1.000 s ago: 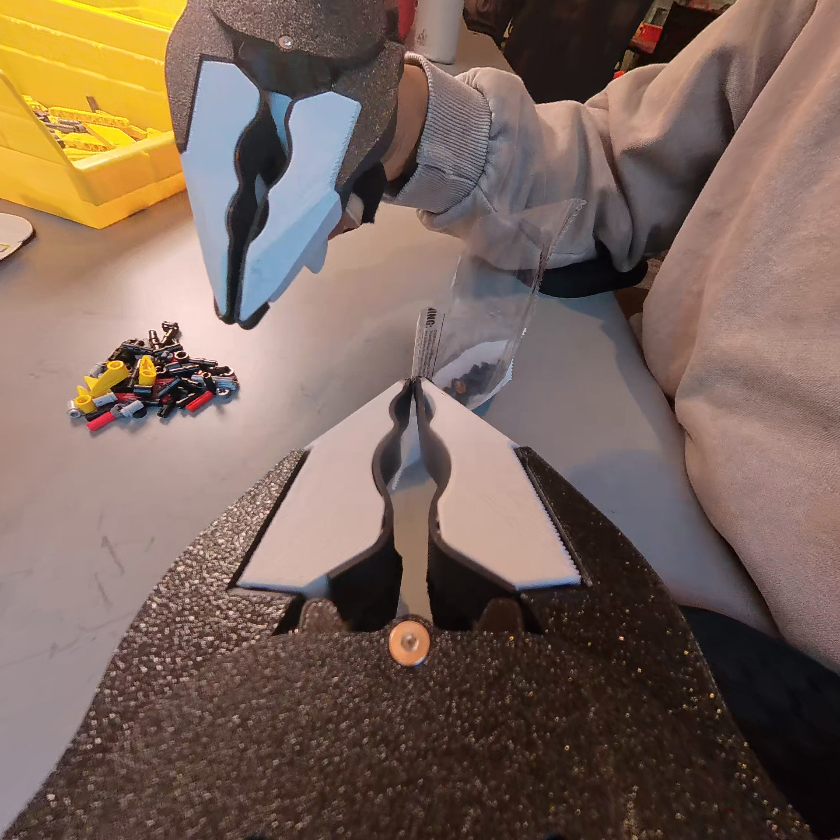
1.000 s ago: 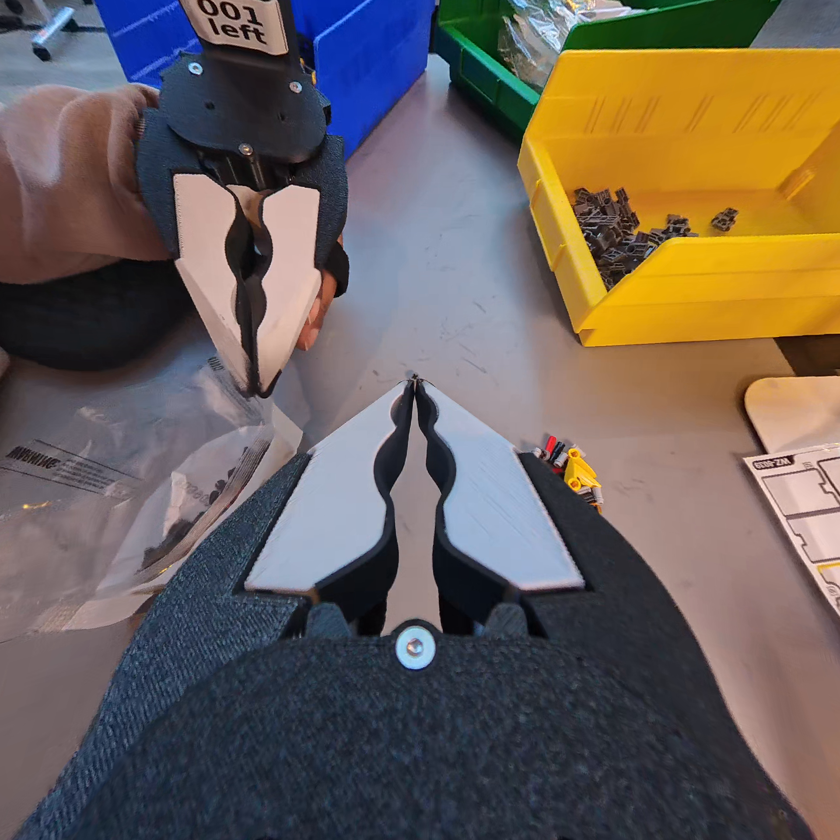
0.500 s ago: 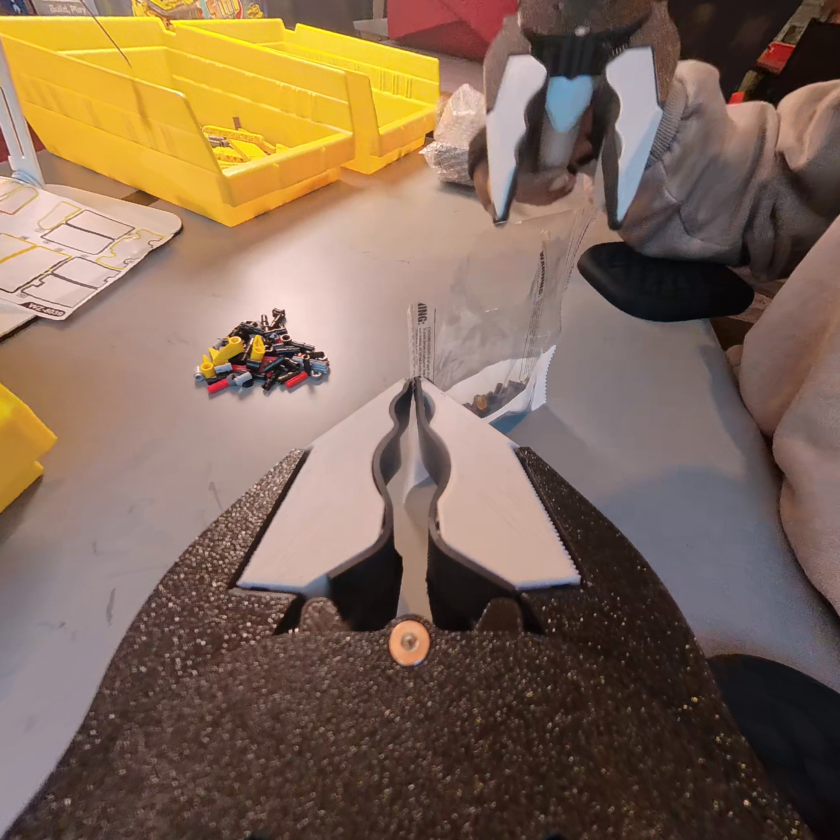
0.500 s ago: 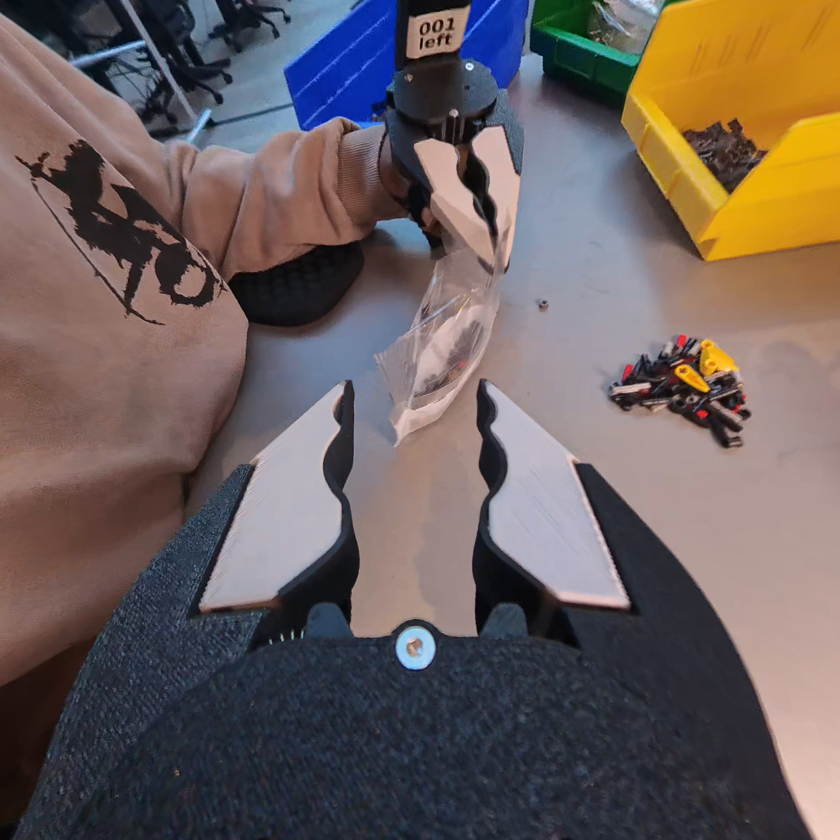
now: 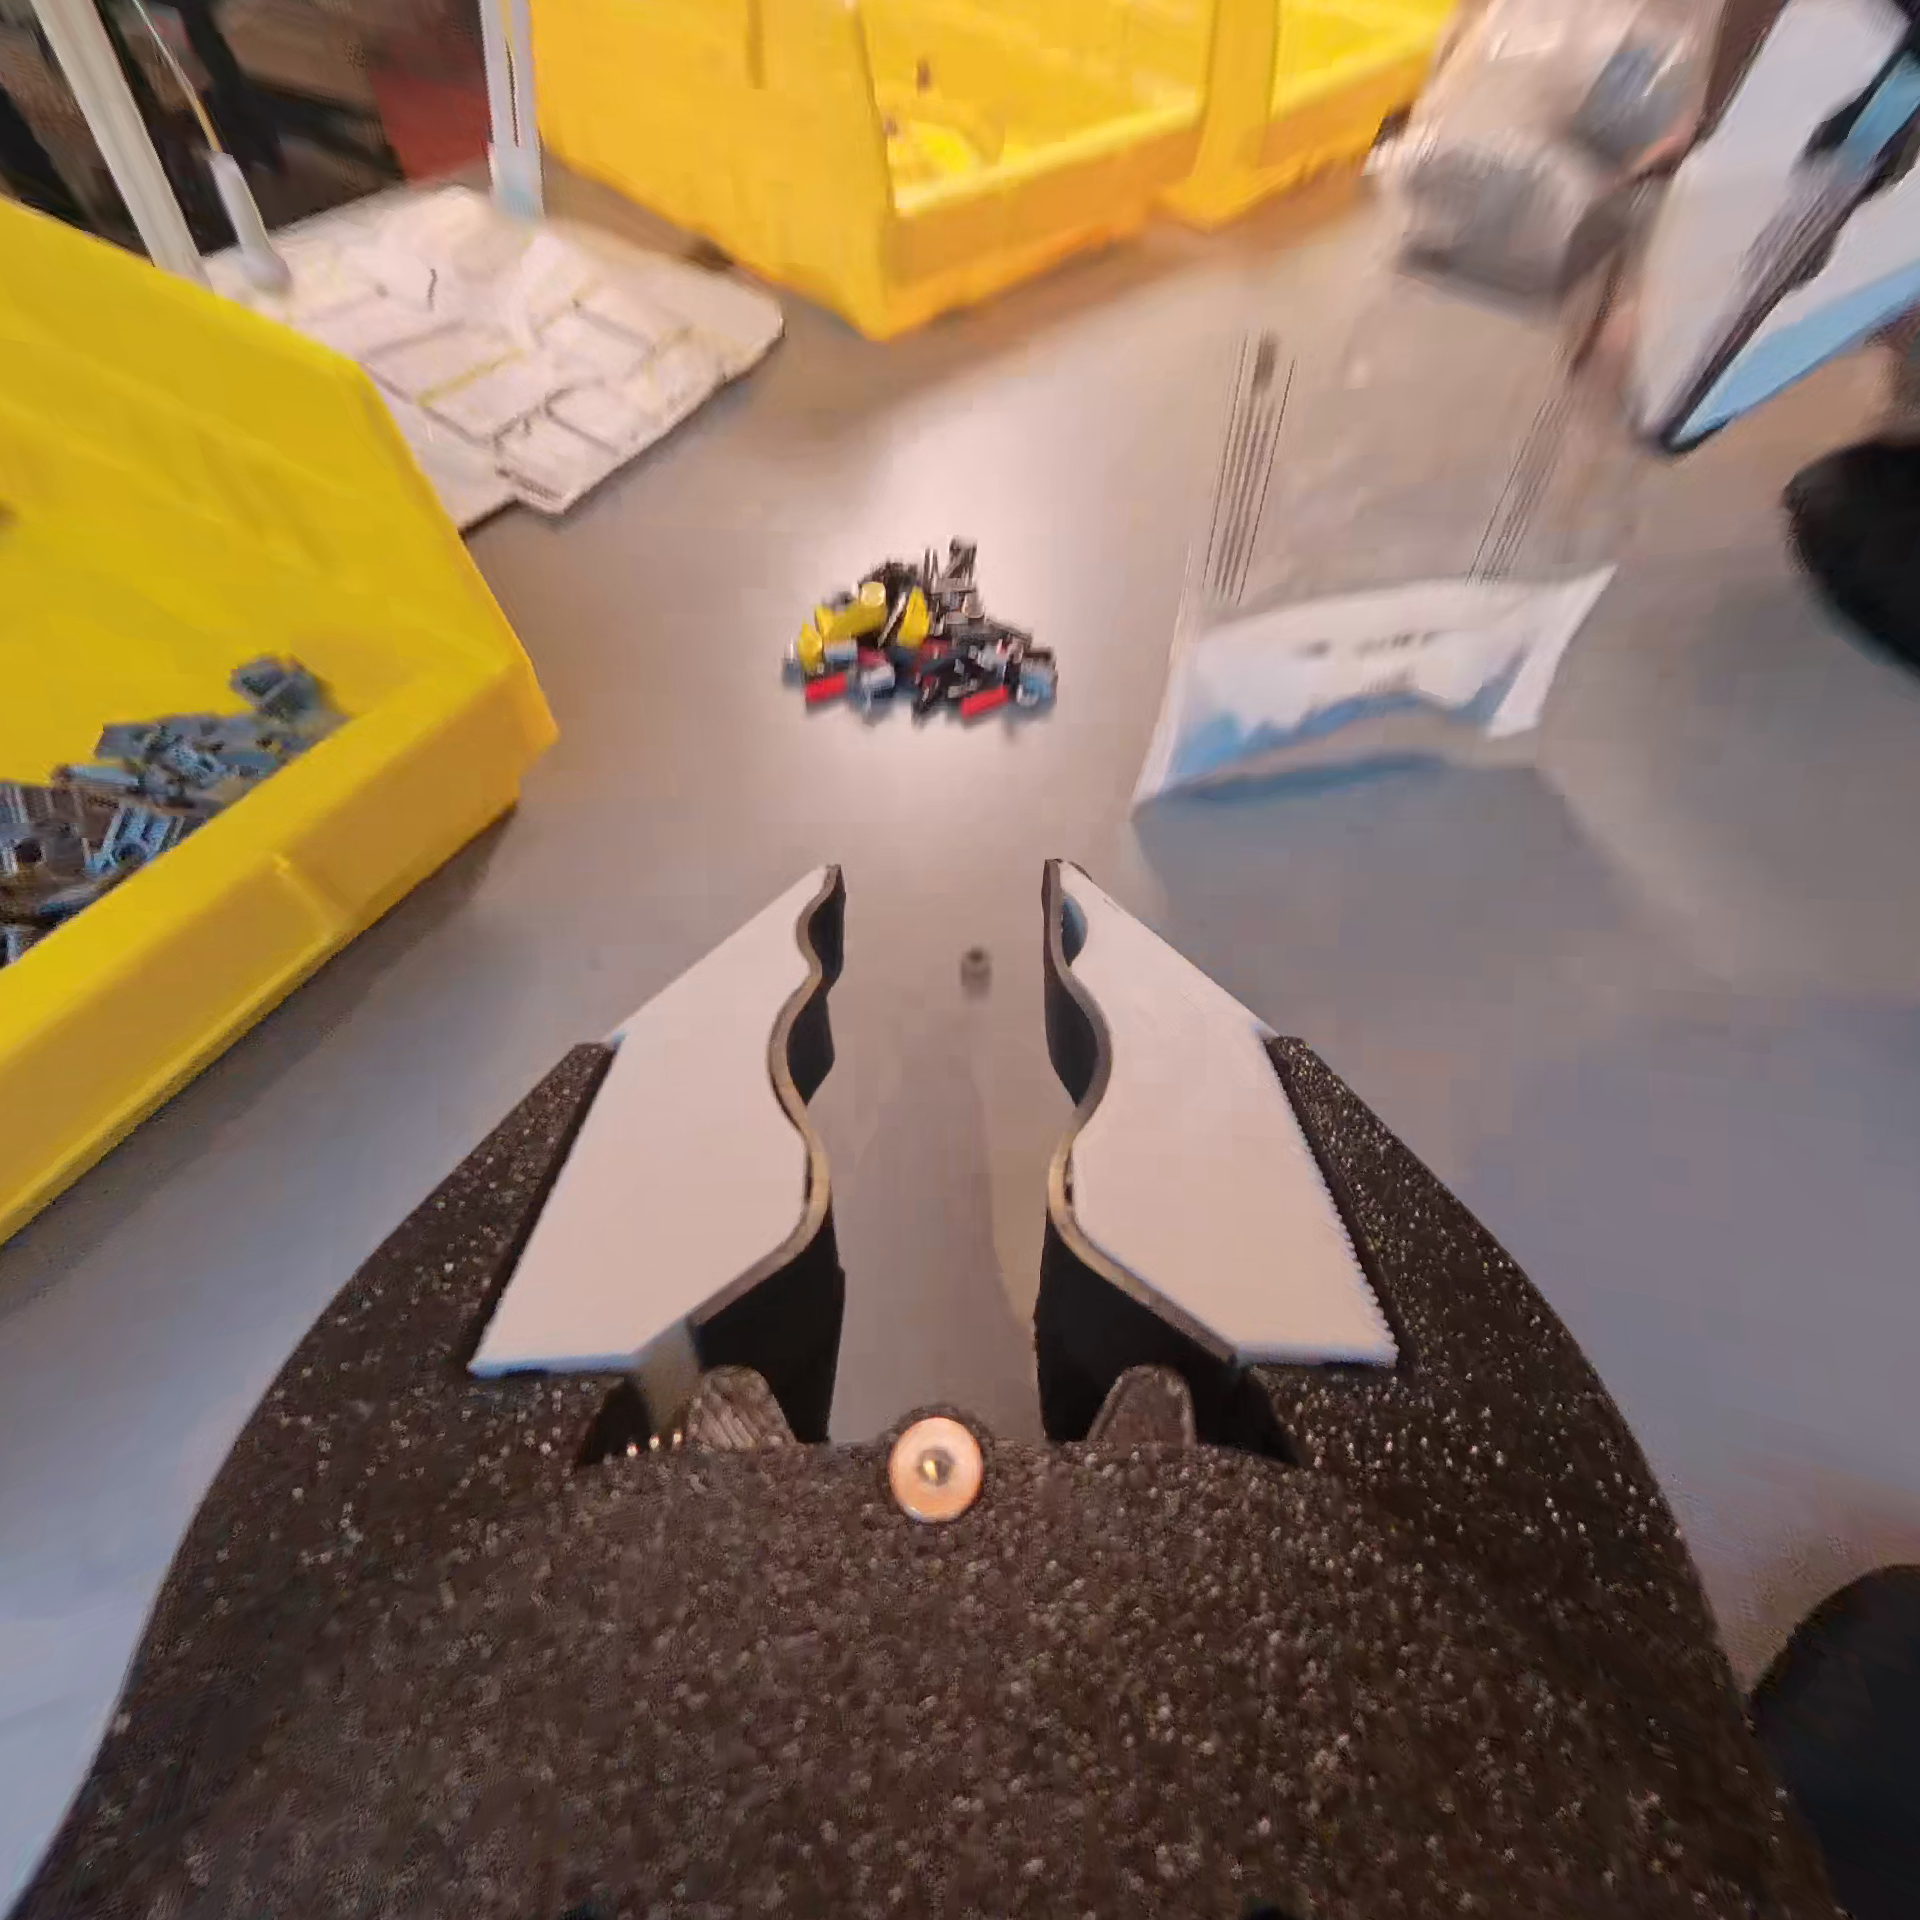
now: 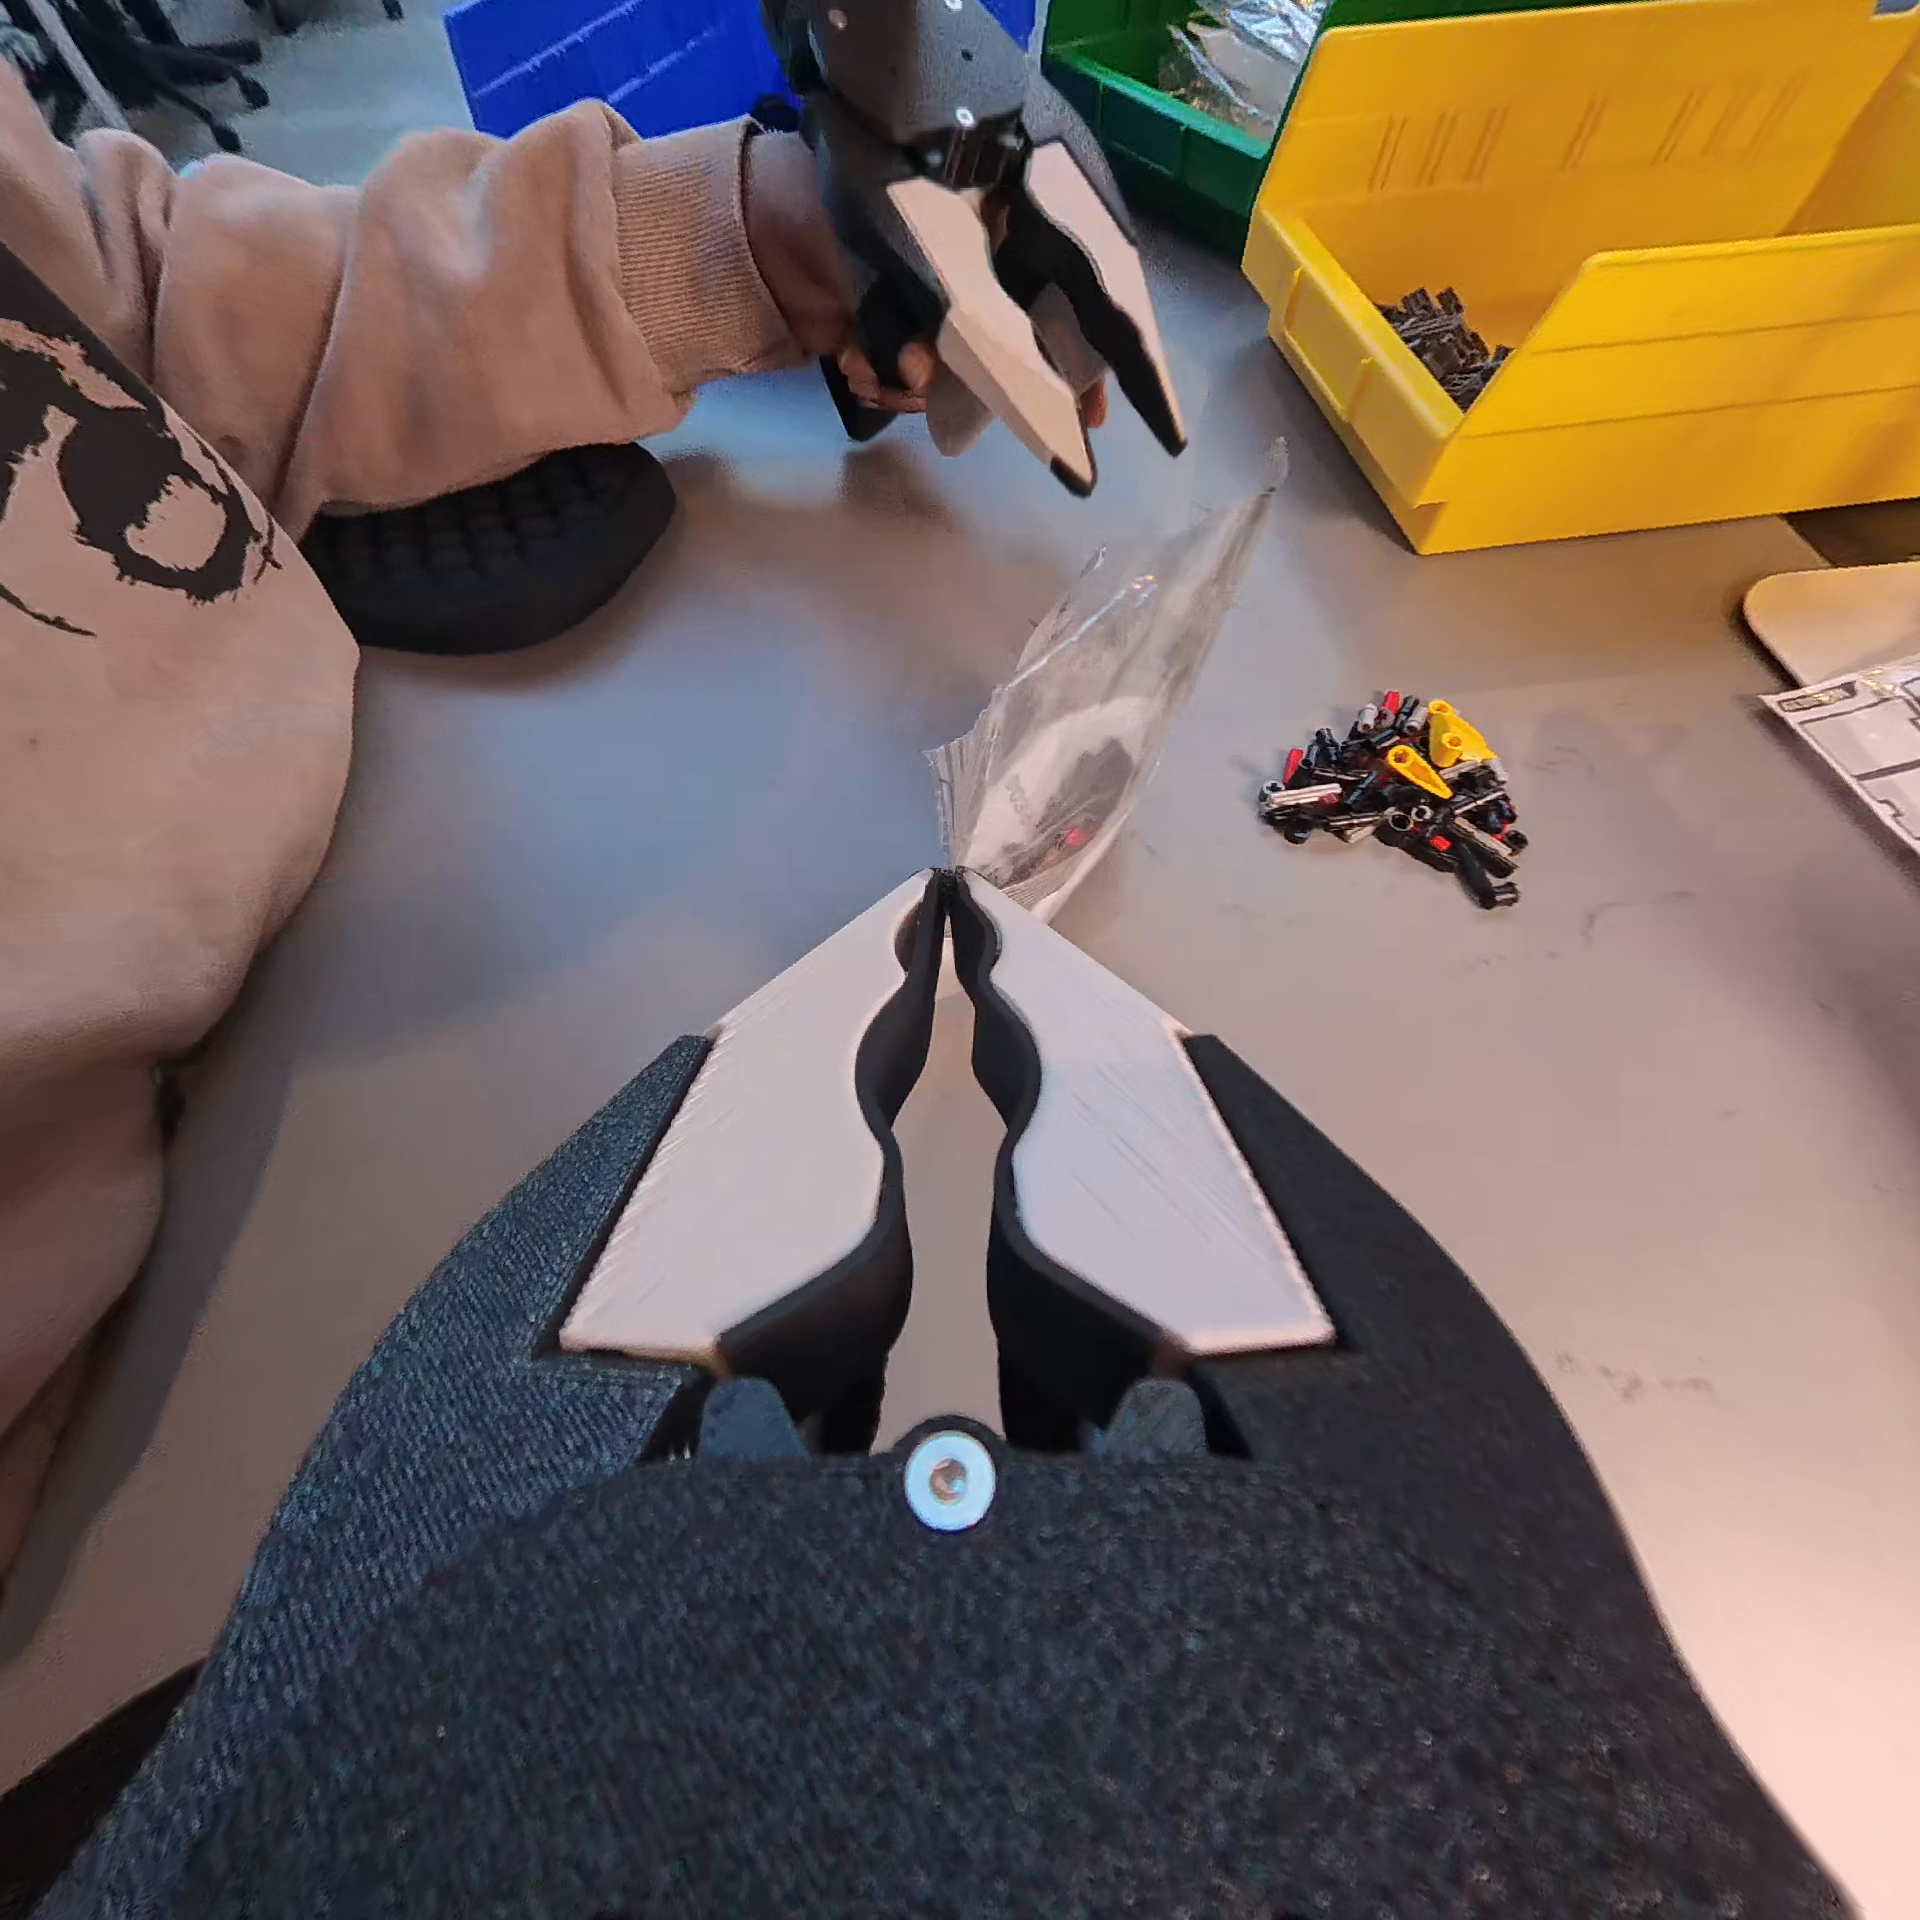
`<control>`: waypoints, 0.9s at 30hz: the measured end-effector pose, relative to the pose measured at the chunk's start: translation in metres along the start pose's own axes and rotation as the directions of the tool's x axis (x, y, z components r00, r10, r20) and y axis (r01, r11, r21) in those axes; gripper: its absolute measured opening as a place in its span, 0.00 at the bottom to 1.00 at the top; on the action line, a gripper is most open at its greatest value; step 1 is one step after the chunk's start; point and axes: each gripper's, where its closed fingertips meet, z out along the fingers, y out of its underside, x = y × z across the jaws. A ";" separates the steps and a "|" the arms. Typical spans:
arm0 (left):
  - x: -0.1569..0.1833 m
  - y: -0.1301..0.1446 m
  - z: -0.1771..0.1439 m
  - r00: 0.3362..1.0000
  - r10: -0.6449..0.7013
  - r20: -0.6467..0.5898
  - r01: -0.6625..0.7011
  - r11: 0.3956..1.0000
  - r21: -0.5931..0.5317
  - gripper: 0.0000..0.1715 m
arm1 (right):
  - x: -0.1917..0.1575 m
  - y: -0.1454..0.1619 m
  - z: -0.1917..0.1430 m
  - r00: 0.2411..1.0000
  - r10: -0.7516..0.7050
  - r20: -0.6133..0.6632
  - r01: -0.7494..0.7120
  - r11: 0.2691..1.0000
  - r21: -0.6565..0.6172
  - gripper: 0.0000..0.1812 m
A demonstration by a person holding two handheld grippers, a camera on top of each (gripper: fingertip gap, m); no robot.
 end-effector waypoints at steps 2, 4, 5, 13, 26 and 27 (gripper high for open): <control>0.005 0.015 0.008 0.999 0.032 -0.003 -0.032 0.995 -0.094 0.17 | 0.004 0.002 -0.005 1.000 -0.009 -0.009 0.009 1.000 0.000 0.00; 0.007 0.023 0.017 0.999 0.051 0.003 -0.050 0.986 -0.157 0.16 | 0.005 0.005 -0.006 1.000 -0.010 0.001 0.010 1.000 0.003 0.00; 0.007 0.027 0.021 0.998 0.064 0.012 -0.061 0.981 -0.186 0.16 | 0.005 0.006 -0.006 1.000 -0.011 0.004 0.011 1.000 0.004 0.00; 0.005 0.038 0.031 0.996 0.086 0.029 -0.075 0.959 -0.274 0.09 | -0.003 0.007 -0.003 0.998 -0.049 0.031 0.049 0.999 0.003 0.00; 0.089 -0.118 -0.005 0.961 0.212 -0.177 -0.145 0.934 0.327 0.03 | -0.009 0.005 0.000 0.994 -0.095 0.049 0.095 0.995 0.008 0.00; 0.098 -0.122 -0.003 0.951 0.249 -0.181 -0.183 0.929 0.321 0.03 | -0.010 0.005 0.001 0.994 -0.098 0.049 0.098 0.995 0.006 0.00</control>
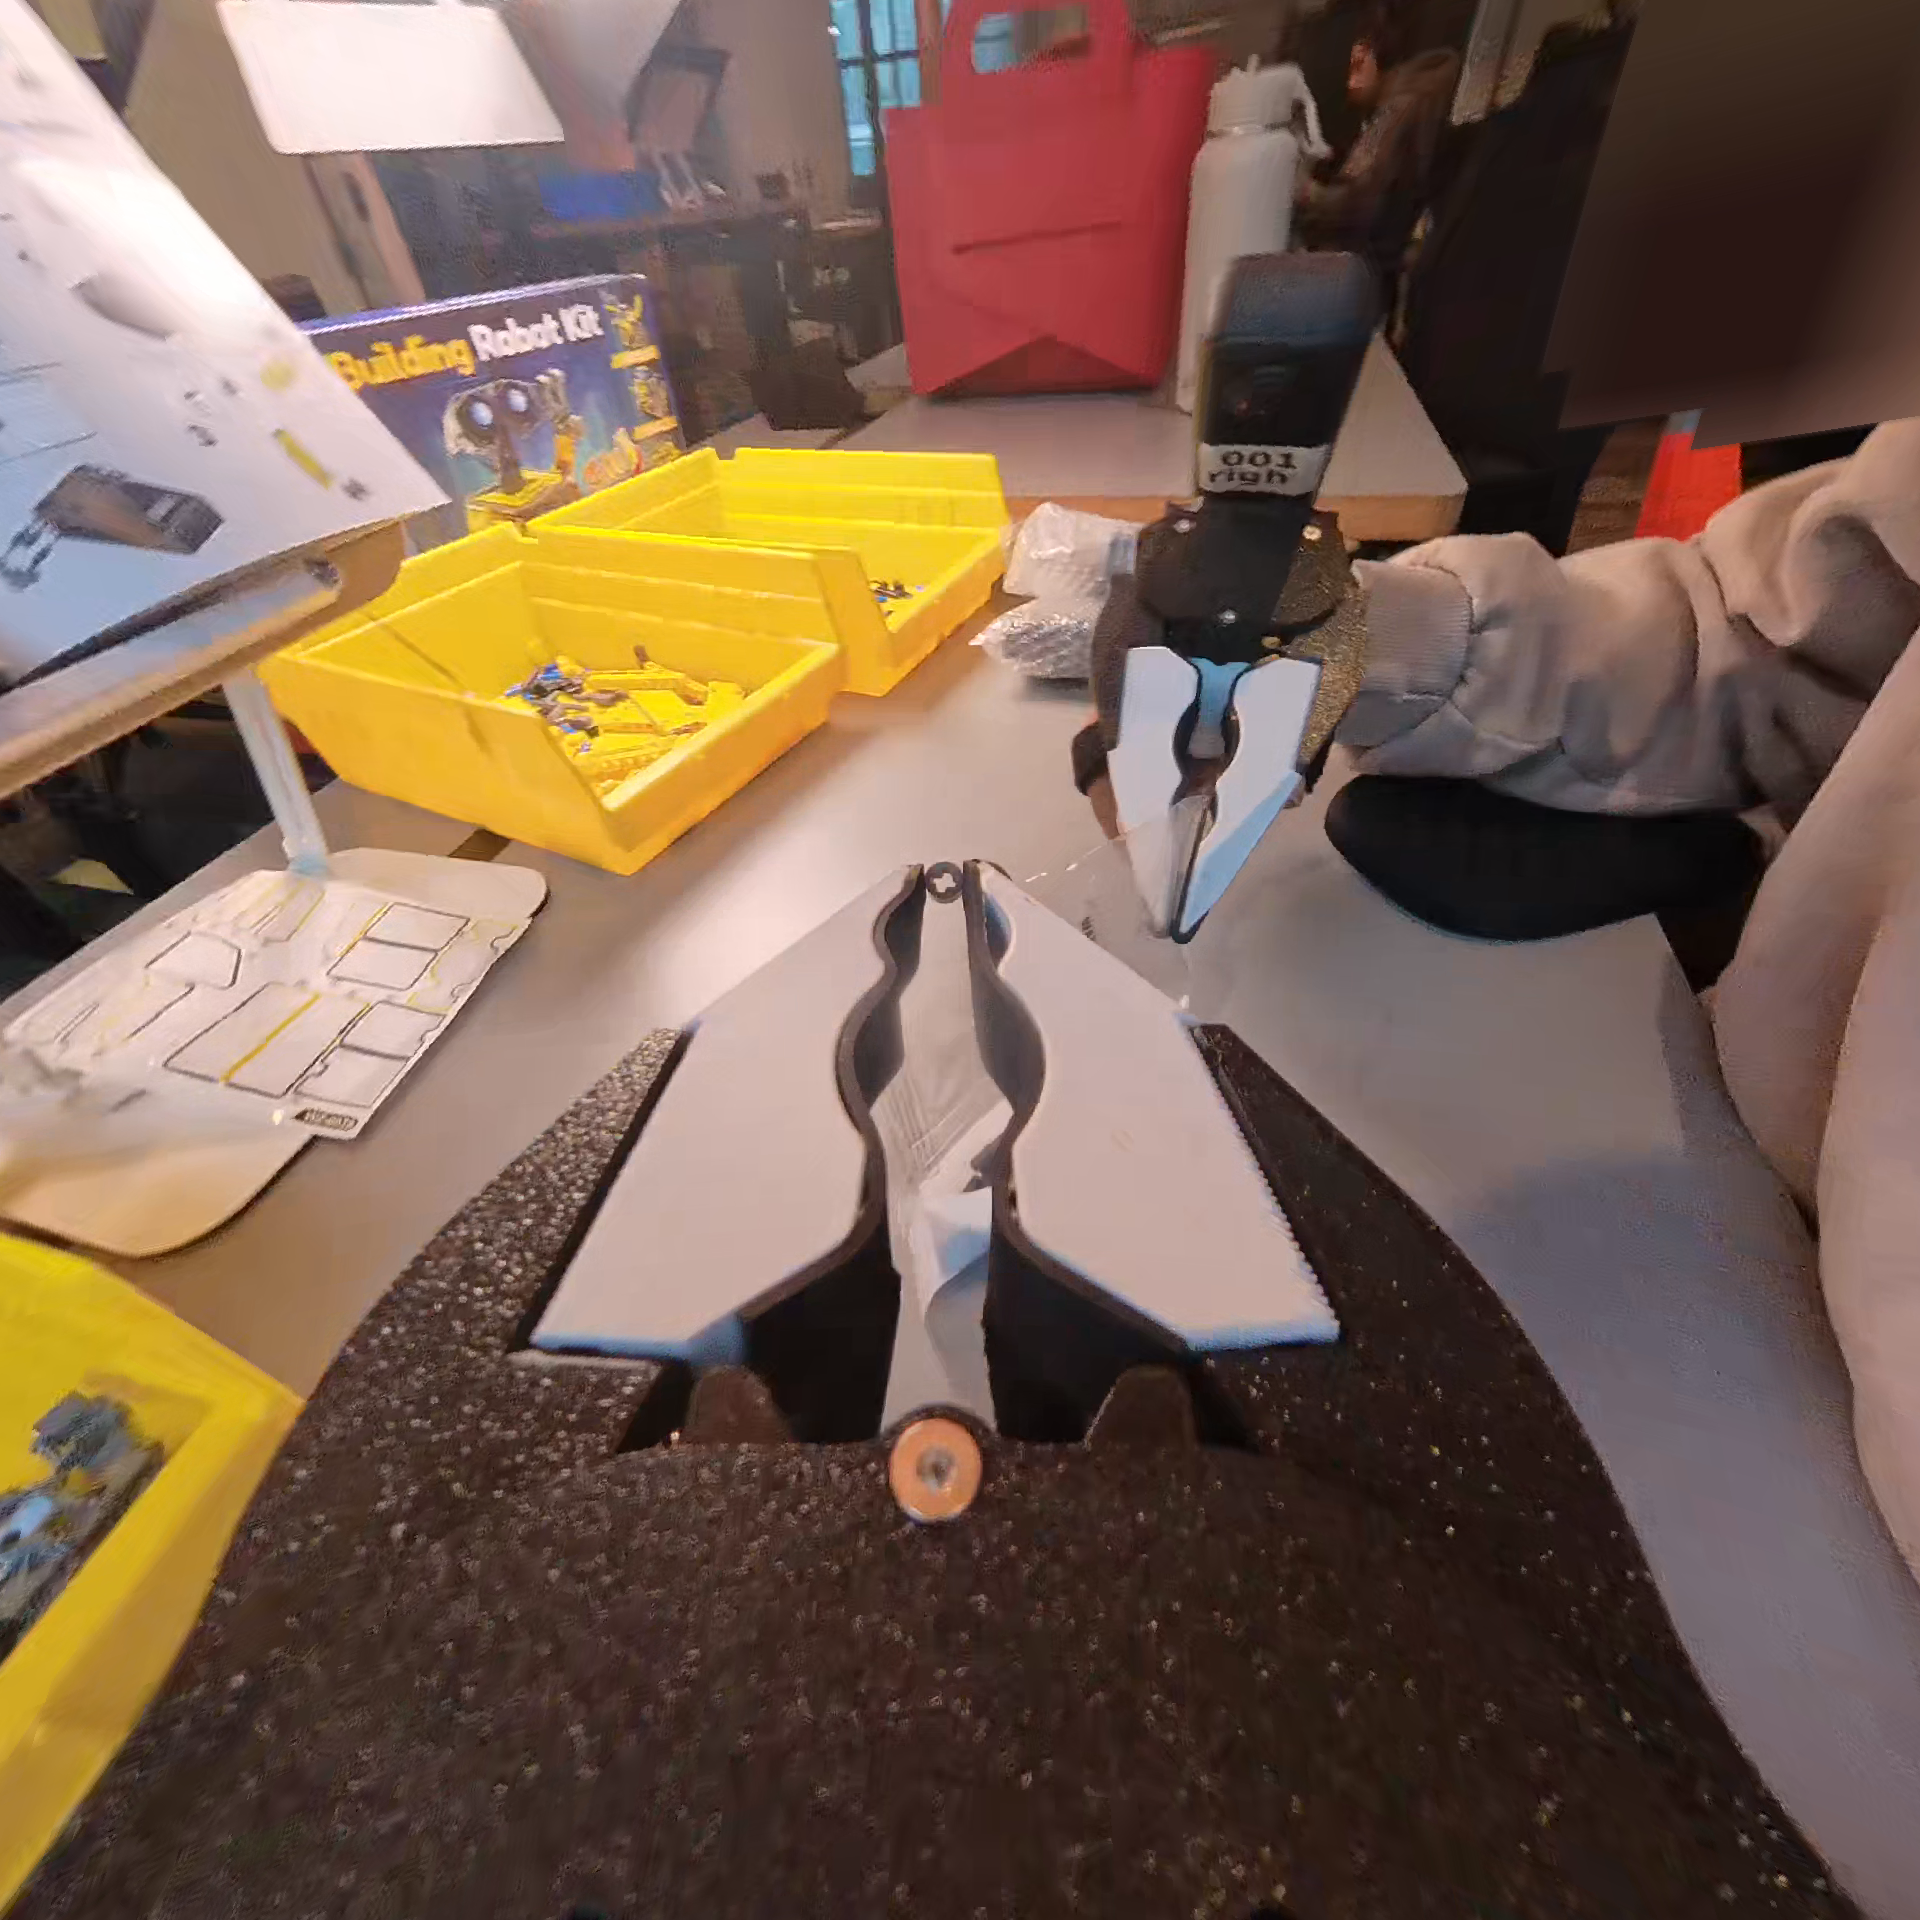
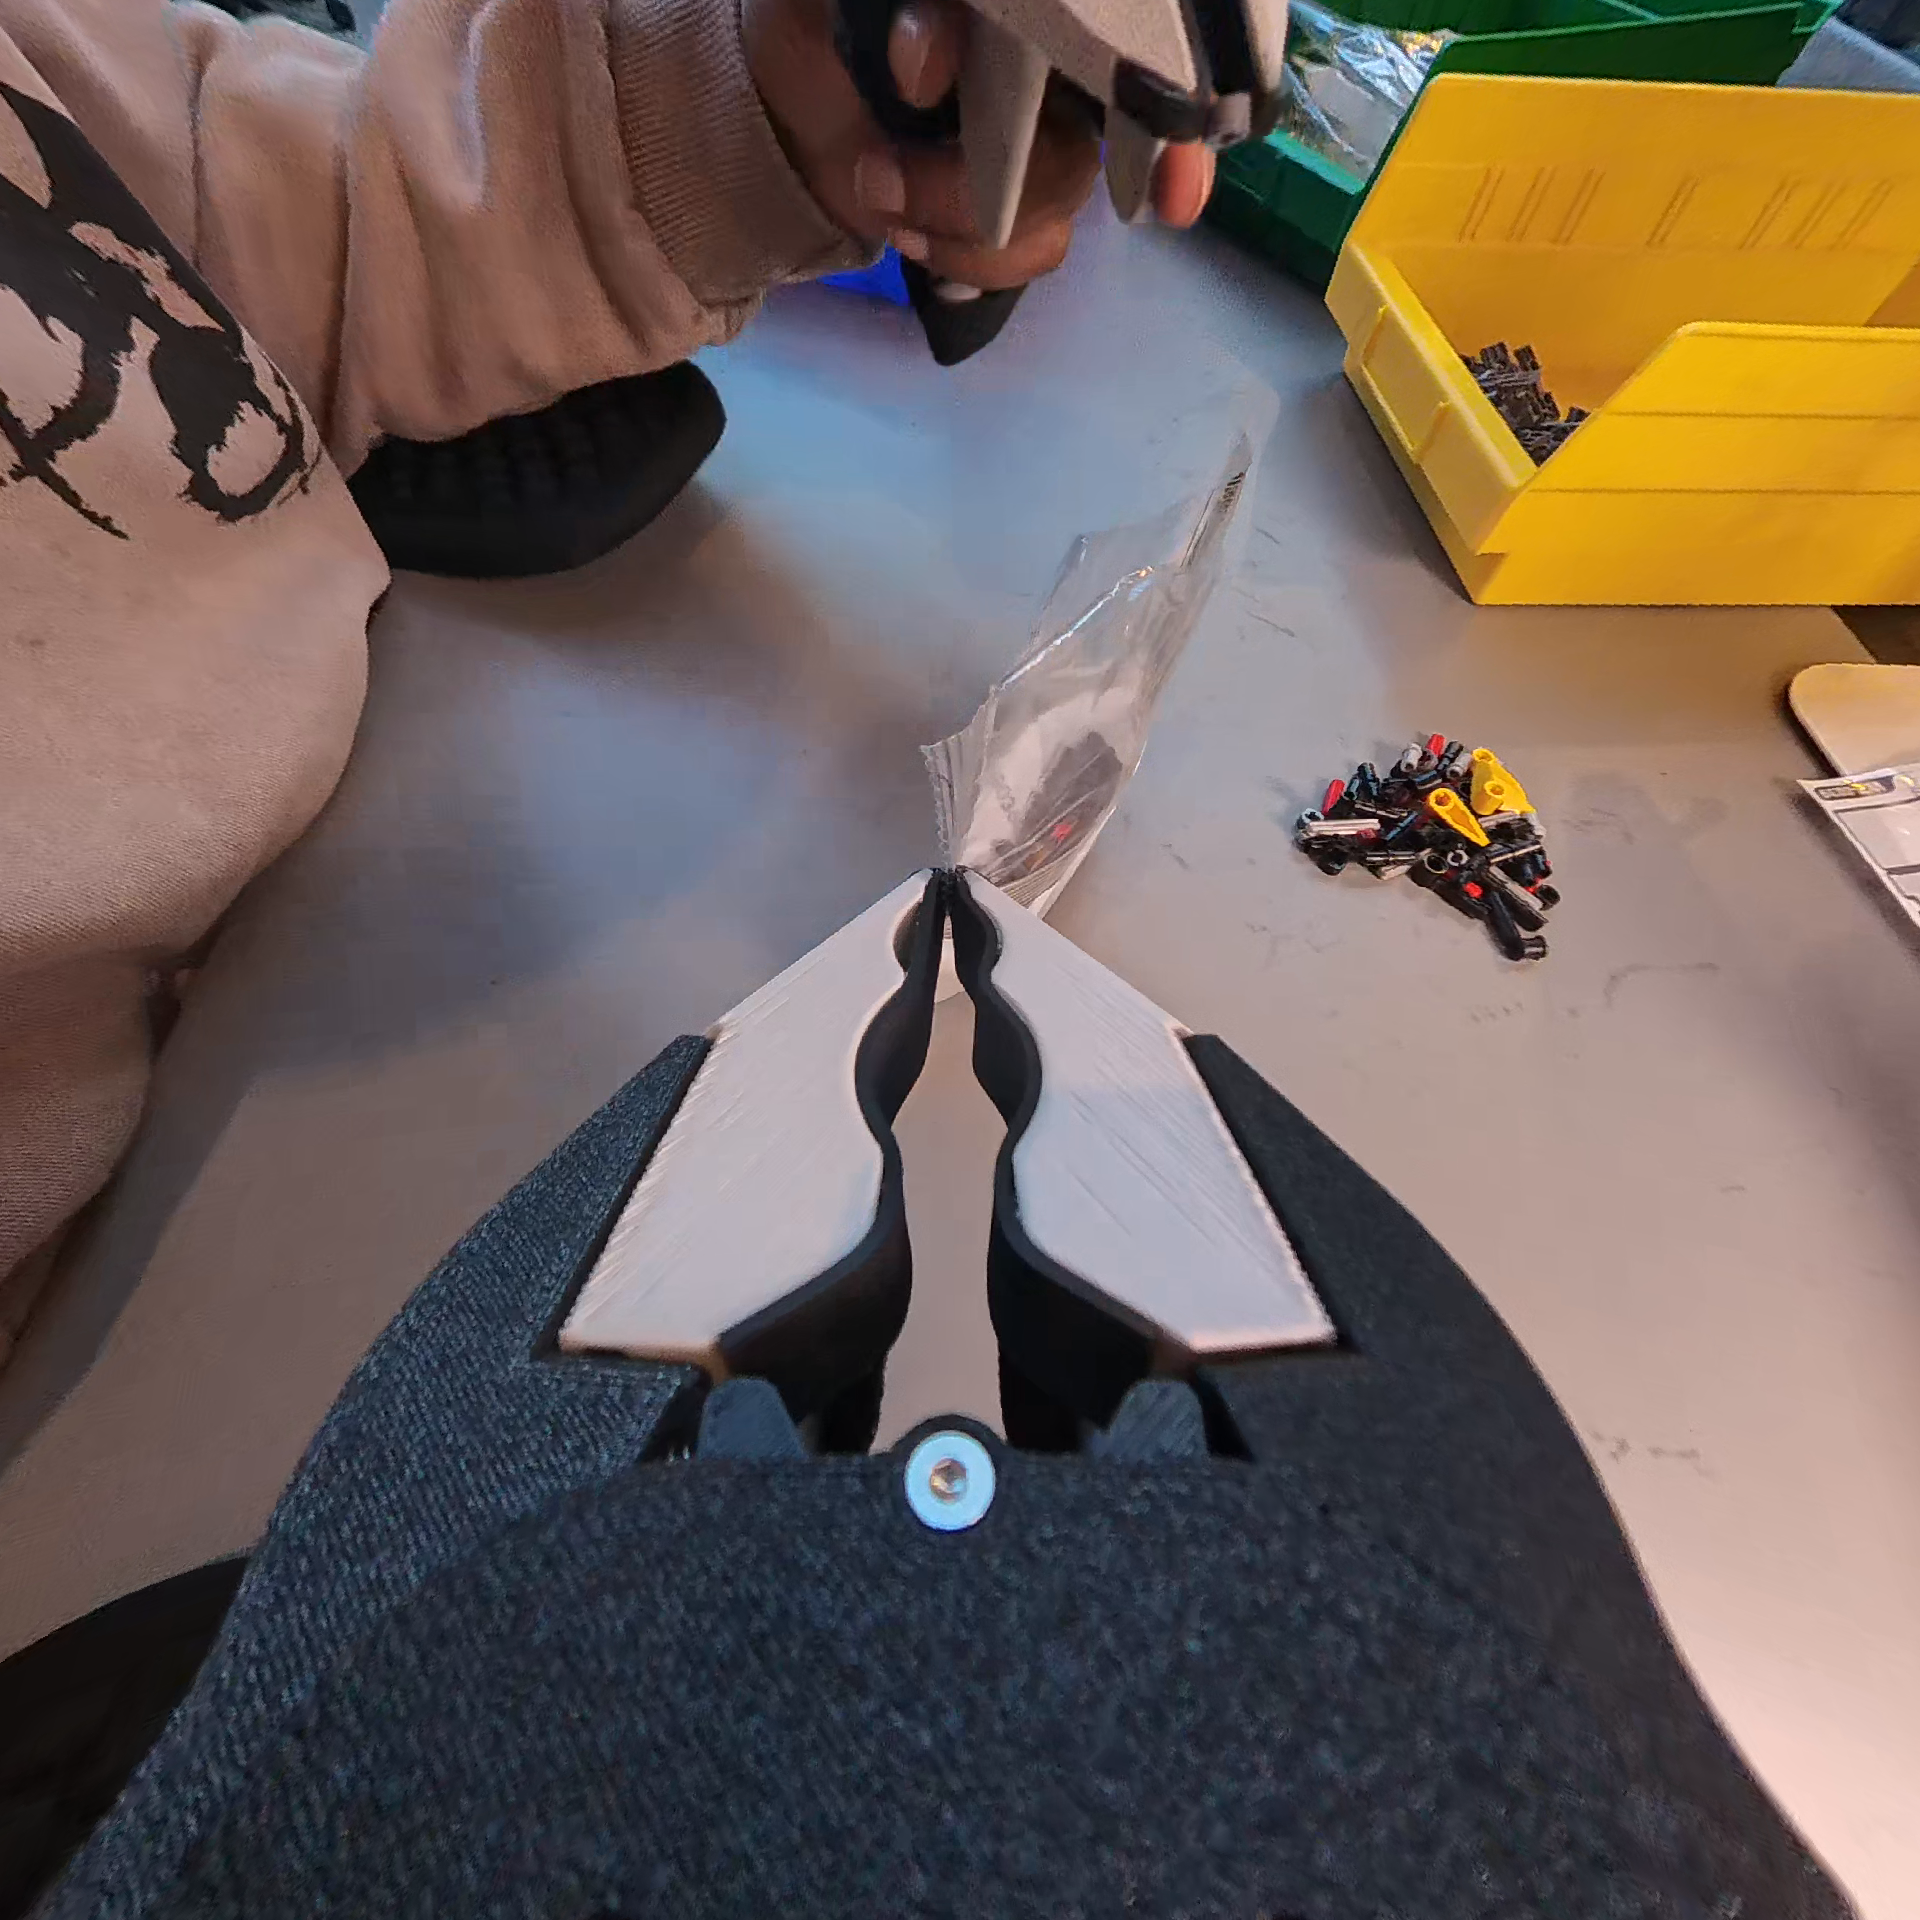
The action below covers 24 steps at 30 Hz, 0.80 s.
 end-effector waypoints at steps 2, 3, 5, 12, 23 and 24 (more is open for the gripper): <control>0.008 0.006 0.012 0.999 0.047 -0.013 -0.047 0.997 -0.062 0.03 | -0.002 -0.001 0.001 1.000 -0.007 0.004 0.007 1.000 0.000 0.00; 0.010 0.012 0.017 0.998 0.052 -0.020 -0.054 0.995 -0.085 0.03 | -0.003 -0.001 0.002 1.000 -0.010 0.008 0.010 1.000 -0.002 0.00; 0.013 0.021 0.022 0.999 0.041 -0.033 -0.045 0.992 -0.115 0.03 | -0.004 -0.001 0.002 1.000 -0.016 0.006 0.016 1.000 -0.004 0.00; 0.013 0.029 0.022 0.999 0.012 -0.053 -0.019 0.992 -0.124 0.11 | -0.004 -0.001 0.002 1.000 -0.018 0.008 0.018 1.000 0.000 0.00; 0.003 0.095 0.002 0.964 -0.211 -0.162 0.175 0.962 -0.209 0.20 | -0.009 -0.001 0.000 0.996 -0.086 0.034 0.085 0.996 0.027 0.00; 0.008 0.097 0.004 0.960 -0.206 -0.191 0.162 0.961 -0.224 0.11 | -0.007 -0.001 0.000 0.996 -0.081 0.031 0.080 0.996 0.032 0.00</control>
